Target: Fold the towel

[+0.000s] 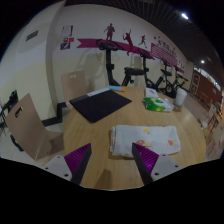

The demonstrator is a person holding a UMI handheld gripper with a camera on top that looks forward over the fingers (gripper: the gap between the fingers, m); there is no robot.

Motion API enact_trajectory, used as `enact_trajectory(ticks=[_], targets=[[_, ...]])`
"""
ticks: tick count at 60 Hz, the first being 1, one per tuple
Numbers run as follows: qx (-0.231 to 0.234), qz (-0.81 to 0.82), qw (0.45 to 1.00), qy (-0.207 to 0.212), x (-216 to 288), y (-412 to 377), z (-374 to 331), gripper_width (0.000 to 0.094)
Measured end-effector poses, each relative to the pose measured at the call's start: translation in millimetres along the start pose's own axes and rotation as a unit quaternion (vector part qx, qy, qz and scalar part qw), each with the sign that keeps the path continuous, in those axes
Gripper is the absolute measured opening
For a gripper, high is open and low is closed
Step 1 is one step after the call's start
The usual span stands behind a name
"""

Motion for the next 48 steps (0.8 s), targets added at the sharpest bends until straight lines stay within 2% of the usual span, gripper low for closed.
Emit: enact_trajectory(ticks=[12, 18, 20, 22, 28, 30, 33, 35, 38, 48], targets=[[-0.001, -0.002, 1.000, -0.017, -5.8, 2.9, 71.3, 0.0851], [-0.008, 0.001, 0.999, -0.035, -11.4, 9.1, 97.8, 0.0795], [-0.011, -0.001, 0.999, -0.049, -18.4, 11.3, 104.1, 0.0676], [-0.008, 0.006, 0.999, -0.037, -12.7, 11.3, 108.7, 0.0538], [-0.020, -0.024, 0.999, -0.044, -12.3, 16.0, 112.6, 0.0124], [-0.025, -0.033, 0.998, -0.053, -13.8, 18.5, 111.6, 0.0050], [-0.009, -0.031, 0.997, -0.068, -14.8, 13.2, 107.3, 0.0031], [0.019, -0.017, 0.997, -0.072, -9.7, 5.4, 101.4, 0.0028], [0.054, 0.017, 0.997, -0.061, 6.4, -2.4, 88.9, 0.0028], [0.084, 0.080, 0.993, -0.025, 61.7, 49.4, 38.5, 0.0029]])
Point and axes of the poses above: the point between the fingertips, and its own axes, seen from behind it with the camera up: y to the right, x up, z forward, the way the camera looks, the point moved 1 cm from there along -z, backward, against the way the camera looks, and after that the axes turned 11 degrees about -z, right-handed, at the moved point
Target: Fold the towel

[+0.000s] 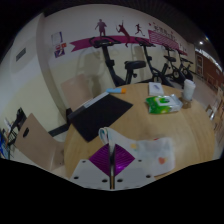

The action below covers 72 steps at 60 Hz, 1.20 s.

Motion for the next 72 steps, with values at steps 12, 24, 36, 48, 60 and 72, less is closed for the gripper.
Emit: enact_trajectory(ticks=[12, 24, 36, 48, 60, 72], targets=[[-0.040, 0.016, 0.999, -0.010, -3.6, 109.8, -14.6, 0.0028], [-0.084, 0.005, 0.995, -0.048, -63.7, 182.9, 17.1, 0.0039], [-0.093, -0.006, 0.994, -0.052, -77.4, 203.4, 11.6, 0.0800], [-0.089, -0.006, 0.995, -0.037, -52.3, 197.2, -102.0, 0.0853], [-0.105, -0.014, 0.992, -0.062, -71.7, 184.4, -229.9, 0.0853], [-0.102, -0.006, 0.993, -0.050, -84.7, 178.3, -283.8, 0.0856]])
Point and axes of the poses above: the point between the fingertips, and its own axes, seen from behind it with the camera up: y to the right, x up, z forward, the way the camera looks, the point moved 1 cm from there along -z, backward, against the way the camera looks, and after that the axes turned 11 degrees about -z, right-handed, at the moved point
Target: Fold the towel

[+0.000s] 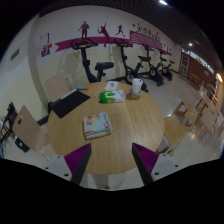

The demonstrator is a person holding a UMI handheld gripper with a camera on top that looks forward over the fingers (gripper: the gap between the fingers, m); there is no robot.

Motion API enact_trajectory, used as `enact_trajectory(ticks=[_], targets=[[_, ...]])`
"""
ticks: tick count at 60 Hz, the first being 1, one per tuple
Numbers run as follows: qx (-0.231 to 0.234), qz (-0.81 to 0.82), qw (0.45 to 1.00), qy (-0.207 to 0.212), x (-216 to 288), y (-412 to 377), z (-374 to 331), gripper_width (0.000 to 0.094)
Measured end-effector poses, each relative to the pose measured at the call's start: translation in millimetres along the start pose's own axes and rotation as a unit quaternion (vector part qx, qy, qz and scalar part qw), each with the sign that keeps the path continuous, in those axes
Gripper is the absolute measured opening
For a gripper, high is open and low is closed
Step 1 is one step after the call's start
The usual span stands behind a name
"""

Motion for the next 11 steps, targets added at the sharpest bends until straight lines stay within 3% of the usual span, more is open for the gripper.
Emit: enact_trajectory(ticks=[11], targets=[[-0.006, 0.008, 1.000, 0.013, 0.6, 6.3, -7.3, 0.0863]])
Point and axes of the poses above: the point between the fingertips, and its own axes, seen from behind it with the camera up: y to the right, x up, z forward, the way the camera looks, the point moved 1 cm from there along -z, backward, against the way the camera looks, and after that the axes turned 11 degrees about -z, right-handed, at the moved point
